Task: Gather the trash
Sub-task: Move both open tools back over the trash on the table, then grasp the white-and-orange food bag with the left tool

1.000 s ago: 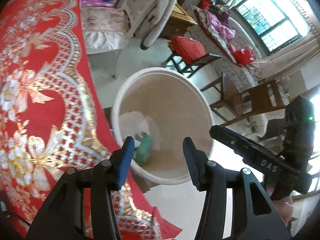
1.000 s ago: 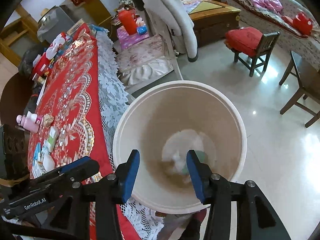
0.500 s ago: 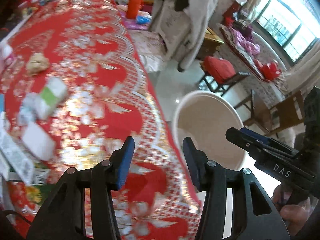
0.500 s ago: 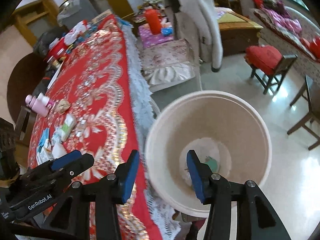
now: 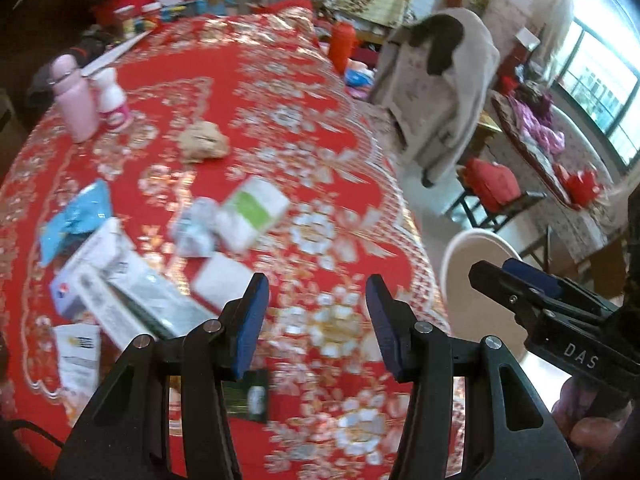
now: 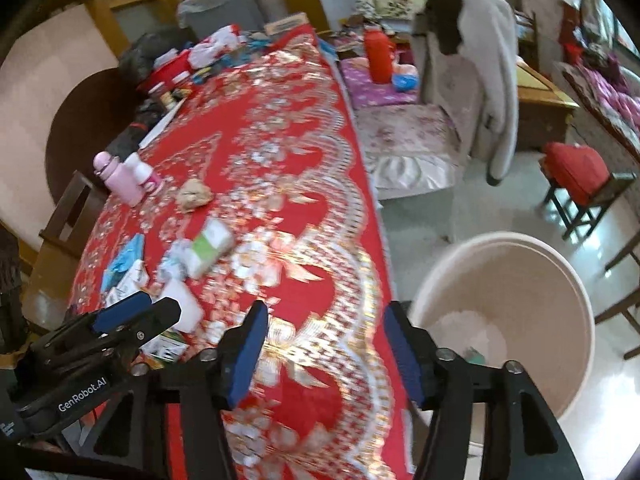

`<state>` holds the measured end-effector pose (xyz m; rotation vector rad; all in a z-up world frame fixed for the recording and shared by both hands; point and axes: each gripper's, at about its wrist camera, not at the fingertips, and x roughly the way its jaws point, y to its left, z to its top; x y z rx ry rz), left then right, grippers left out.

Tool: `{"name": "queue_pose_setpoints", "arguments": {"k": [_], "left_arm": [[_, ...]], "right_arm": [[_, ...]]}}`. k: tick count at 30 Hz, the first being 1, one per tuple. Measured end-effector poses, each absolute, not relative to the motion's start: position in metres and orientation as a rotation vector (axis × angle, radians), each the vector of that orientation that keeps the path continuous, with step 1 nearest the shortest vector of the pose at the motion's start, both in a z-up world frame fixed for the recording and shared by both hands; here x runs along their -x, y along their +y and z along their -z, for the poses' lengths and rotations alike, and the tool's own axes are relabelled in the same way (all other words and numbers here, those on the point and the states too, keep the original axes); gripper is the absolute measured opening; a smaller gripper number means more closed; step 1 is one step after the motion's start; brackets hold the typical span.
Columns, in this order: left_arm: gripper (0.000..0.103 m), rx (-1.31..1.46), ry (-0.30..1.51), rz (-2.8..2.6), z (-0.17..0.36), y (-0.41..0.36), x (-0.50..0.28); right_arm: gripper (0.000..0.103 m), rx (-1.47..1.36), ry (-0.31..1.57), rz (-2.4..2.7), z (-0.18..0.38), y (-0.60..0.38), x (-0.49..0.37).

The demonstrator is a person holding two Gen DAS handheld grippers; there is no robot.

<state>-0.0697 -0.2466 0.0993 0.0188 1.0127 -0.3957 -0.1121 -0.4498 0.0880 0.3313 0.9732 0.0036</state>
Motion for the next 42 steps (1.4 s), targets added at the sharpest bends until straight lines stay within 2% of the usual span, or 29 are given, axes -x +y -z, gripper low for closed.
{"name": "queue_pose_setpoints", "arguments": {"k": [16,39,42], "left_arm": [[0.049,0.055,0.948,0.249,-0.12,-0.156,0.063],[0.049,0.125,0.981,0.13,-0.111,-0.071,0.076],[0.049,0.149,1.015,0.124,-0.104,-0.058,0.079]], "right_arm": [[0.063,-0.239,0.916,-0.105,-0.11,-0.372,0.081],[0.068,-0.195,0.904,-0.143,-0.115,-0.342,0.07],[0.072,-0.2,0.916,-0.15,-0.111,-0.342,0.071]]}}
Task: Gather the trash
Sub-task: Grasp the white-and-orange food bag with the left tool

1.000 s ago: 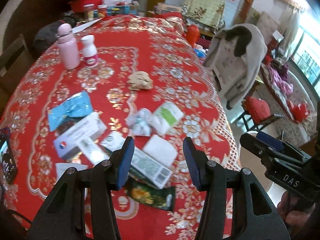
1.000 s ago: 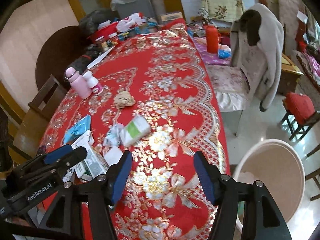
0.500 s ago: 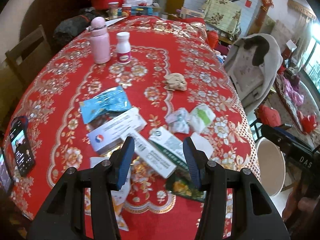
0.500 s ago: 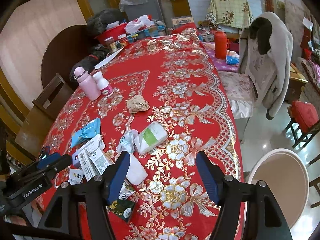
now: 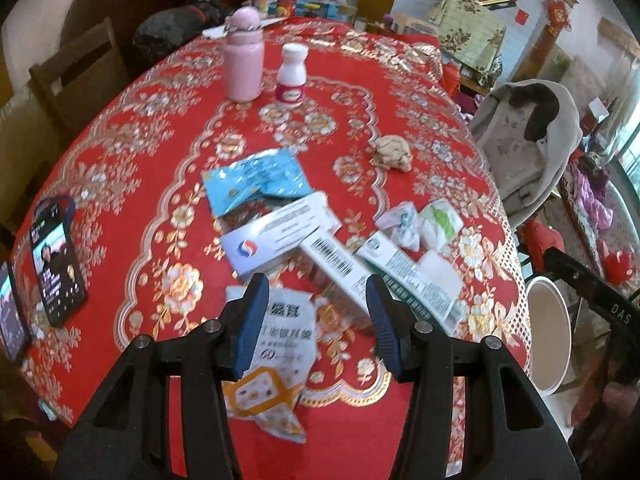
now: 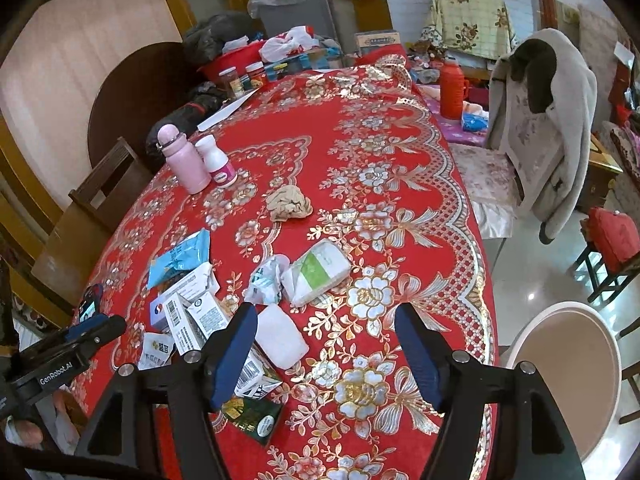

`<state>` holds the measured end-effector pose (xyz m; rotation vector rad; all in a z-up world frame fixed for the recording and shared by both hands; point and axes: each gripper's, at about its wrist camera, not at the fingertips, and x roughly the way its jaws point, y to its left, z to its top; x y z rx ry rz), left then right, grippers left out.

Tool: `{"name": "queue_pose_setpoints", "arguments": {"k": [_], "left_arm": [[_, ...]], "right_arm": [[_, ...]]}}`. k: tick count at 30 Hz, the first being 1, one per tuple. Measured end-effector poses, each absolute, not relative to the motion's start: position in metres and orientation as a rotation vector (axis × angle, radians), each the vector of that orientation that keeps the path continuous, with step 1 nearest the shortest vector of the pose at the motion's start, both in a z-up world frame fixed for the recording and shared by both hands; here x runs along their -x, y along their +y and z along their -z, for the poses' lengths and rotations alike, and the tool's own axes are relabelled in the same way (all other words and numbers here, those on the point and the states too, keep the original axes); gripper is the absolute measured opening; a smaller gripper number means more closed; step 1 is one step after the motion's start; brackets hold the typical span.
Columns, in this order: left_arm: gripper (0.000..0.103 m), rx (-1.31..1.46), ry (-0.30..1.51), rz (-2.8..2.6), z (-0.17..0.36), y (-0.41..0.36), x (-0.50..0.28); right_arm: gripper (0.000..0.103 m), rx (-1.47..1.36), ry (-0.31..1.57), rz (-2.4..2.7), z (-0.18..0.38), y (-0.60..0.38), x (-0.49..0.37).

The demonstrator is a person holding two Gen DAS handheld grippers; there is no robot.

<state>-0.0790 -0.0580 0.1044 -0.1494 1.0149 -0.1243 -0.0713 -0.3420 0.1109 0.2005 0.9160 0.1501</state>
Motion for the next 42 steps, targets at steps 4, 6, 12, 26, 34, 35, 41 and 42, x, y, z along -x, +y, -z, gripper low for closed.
{"name": "queue_pose_setpoints", "arguments": {"k": [4,6,12,26,34,35,41,42], "left_arm": [[0.049,0.172,1.046,0.107,-0.096,-0.042,0.084],[0.049,0.193,1.065,0.095,-0.09,-0.031,0.087],[0.049,0.232,1.119,0.1,-0.078,-0.011,0.094],[0.049,0.275,1.208,0.223,-0.047,-0.003,0.094],[0.049,0.281,1.24,0.243,-0.029,-0.005,0.081],[0.049,0.281,1.24,0.249,-0.028,-0.005,0.08],[0.049,0.282,1.244,0.325,-0.032,-0.01,0.079],[0.049,0.279,1.244,0.332,-0.033,-0.011,0.079]], "right_arm": [[0.073,-0.207,0.935,-0.165,-0.104,-0.34,0.072],[0.073,-0.206,0.956,-0.176,-0.097,-0.337,0.072],[0.073,-0.194,1.019,-0.265,-0.081,-0.318,0.069],[0.073,-0.111,1.175,-0.46,-0.042,-0.272,0.082],[0.073,-0.027,1.197,-0.476,-0.014,-0.258,0.086],[0.073,-0.008,1.192,-0.482,-0.013,-0.255,0.085],[0.073,0.098,1.179,-0.475,-0.004,-0.242,0.081],[0.073,0.098,1.186,-0.471,-0.001,-0.242,0.08]]}}
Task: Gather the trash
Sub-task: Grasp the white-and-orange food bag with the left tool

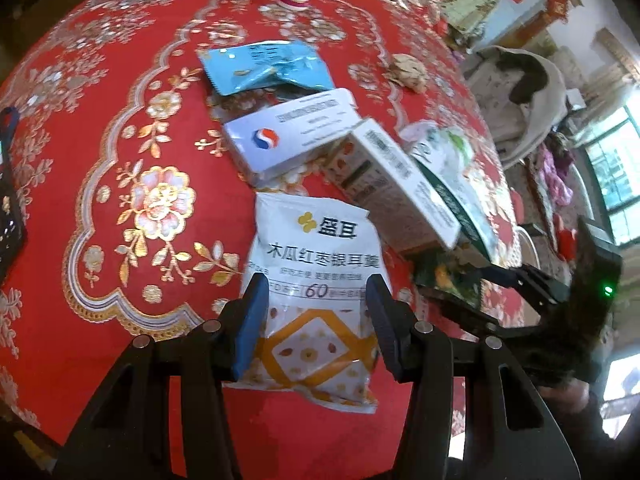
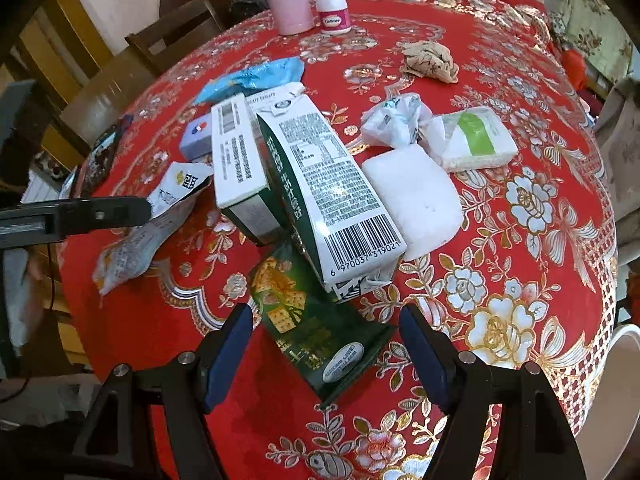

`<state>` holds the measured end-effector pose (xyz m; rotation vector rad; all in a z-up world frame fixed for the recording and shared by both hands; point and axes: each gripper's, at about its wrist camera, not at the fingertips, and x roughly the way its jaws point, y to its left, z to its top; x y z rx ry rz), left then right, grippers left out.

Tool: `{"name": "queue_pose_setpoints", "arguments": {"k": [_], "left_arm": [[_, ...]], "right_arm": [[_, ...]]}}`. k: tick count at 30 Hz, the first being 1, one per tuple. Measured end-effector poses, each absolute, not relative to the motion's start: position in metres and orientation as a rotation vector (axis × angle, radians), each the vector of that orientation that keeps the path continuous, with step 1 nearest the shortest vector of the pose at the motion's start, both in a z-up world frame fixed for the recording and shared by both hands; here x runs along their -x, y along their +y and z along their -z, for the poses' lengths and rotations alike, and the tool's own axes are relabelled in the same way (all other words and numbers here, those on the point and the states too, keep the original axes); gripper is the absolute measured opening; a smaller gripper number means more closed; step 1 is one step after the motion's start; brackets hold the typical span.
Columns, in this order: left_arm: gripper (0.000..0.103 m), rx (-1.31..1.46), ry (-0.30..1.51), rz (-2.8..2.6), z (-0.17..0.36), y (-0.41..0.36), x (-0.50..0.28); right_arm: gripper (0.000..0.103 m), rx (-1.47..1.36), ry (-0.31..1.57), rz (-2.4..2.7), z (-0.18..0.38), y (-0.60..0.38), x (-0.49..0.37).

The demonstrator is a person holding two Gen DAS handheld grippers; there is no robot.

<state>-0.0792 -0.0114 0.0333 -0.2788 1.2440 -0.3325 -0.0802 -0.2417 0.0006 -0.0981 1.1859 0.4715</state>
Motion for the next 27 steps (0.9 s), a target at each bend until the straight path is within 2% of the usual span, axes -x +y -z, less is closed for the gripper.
{"name": "queue_pose_setpoints", "arguments": {"k": [5,11,25,27], "left_arm": [[0.049,0.186,1.254,0.346,-0.033,-0.015,0.084],[0.049,0.237,1.24,0.303,-0.038,-0.001,0.097],[0.05,0.12,1.232,0.406,-0.037,-0.035,0.112],[0.057,0.108,1.251,0.451,-0.033,-0.04,0.113]], "right_arm": [[0.075,0.138,1.177,-0.467,0.001,-0.236,0.083],[0.077,0.168,1.173,-0.482,0.002,-0.23,0.086],[0.078,0.121,1.176,-0.505,0.0,-0.232,0.087],[0.078,0.127,1.172,-0.508,0.001,-0.231,0.089]]}}
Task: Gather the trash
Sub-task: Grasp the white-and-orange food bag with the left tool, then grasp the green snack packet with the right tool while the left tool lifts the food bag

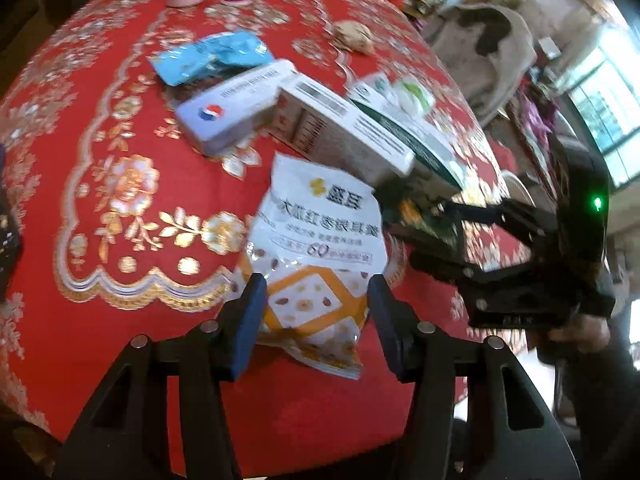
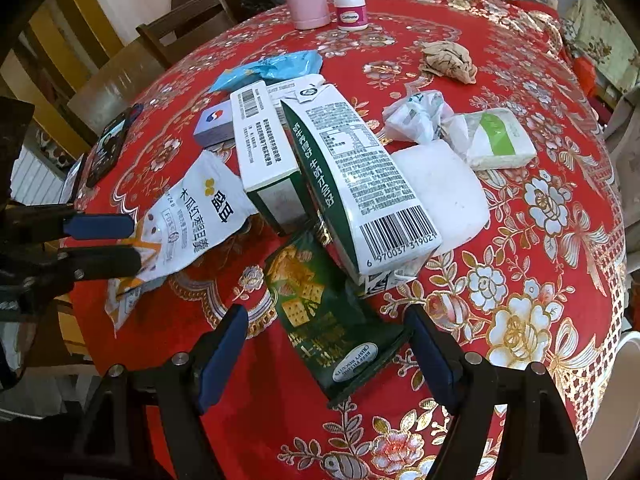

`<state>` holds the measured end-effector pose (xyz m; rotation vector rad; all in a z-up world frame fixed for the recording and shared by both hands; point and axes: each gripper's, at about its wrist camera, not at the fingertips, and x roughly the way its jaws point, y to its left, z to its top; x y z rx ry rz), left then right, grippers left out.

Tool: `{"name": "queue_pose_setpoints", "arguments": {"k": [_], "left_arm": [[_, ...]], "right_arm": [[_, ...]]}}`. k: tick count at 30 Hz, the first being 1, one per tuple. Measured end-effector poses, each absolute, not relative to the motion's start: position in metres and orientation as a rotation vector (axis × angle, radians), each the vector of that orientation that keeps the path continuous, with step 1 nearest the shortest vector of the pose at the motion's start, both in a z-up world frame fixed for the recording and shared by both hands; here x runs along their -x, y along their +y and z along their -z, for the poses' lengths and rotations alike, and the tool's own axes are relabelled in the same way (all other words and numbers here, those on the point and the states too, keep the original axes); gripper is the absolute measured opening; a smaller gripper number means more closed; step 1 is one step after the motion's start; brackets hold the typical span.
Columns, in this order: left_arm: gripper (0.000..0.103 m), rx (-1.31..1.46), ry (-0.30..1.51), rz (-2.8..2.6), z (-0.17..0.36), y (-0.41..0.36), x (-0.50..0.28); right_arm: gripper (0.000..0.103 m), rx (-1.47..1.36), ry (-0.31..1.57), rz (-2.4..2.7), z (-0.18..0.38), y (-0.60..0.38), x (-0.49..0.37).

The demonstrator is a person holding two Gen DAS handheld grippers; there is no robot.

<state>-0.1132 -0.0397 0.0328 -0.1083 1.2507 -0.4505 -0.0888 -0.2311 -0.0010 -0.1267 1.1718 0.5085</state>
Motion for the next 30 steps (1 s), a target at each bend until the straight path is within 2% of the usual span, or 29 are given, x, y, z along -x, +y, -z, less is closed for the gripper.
{"name": "queue_pose_setpoints", "arguments": {"k": [2,16,17,18,20,21,22,23,24,27,30], "left_arm": [[0.063,0.099,1.257,0.474,-0.029,-0.043,0.114],[0.063,0.083,1.251,0.39,-0.021,-0.037,0.106],[0.059,0.093,1.246,0.388,-0.022,-0.036,0.106],[0.048,0.095,1.24,0.39,-0.022,-0.035,0.107],[0.038,0.074,1.231,0.404,-0.026,-0.039,0.11],[0.031,0.047,1.219,0.41,-0.03,-0.042,0.112],[0.029,0.026,1.214,0.408,-0.032,-0.045,0.112],[0.019,0.023,1.211,0.414,-0.035,-0.045,0.113],[0.014,0.021,1.195,0.412,-0.04,-0.046,0.113],[0.011,0.041,1.184,0.42,-0.048,-0.045,0.113],[0.008,0.05,1.171,0.429,-0.057,-0.048,0.114]], "right_arm": [[0.078,0.134,1.171,-0.51,0.001,-0.232,0.091],[0.078,0.145,1.169,-0.492,0.001,-0.231,0.091],[0.078,0.145,1.169,-0.492,0.001,-0.231,0.091],[0.078,0.145,1.163,-0.491,0.001,-0.231,0.092],[0.071,0.157,1.141,-0.481,0.001,-0.228,0.094],[0.058,0.174,1.125,-0.471,0.001,-0.227,0.096],[0.052,0.201,1.109,-0.457,0.001,-0.225,0.098],[0.05,0.209,1.103,-0.461,0.0,-0.224,0.099],[0.042,0.196,1.09,-0.488,-0.002,-0.225,0.101],[0.031,0.182,1.087,-0.498,-0.005,-0.228,0.102],[0.028,0.126,1.082,-0.525,-0.013,-0.234,0.104]]}}
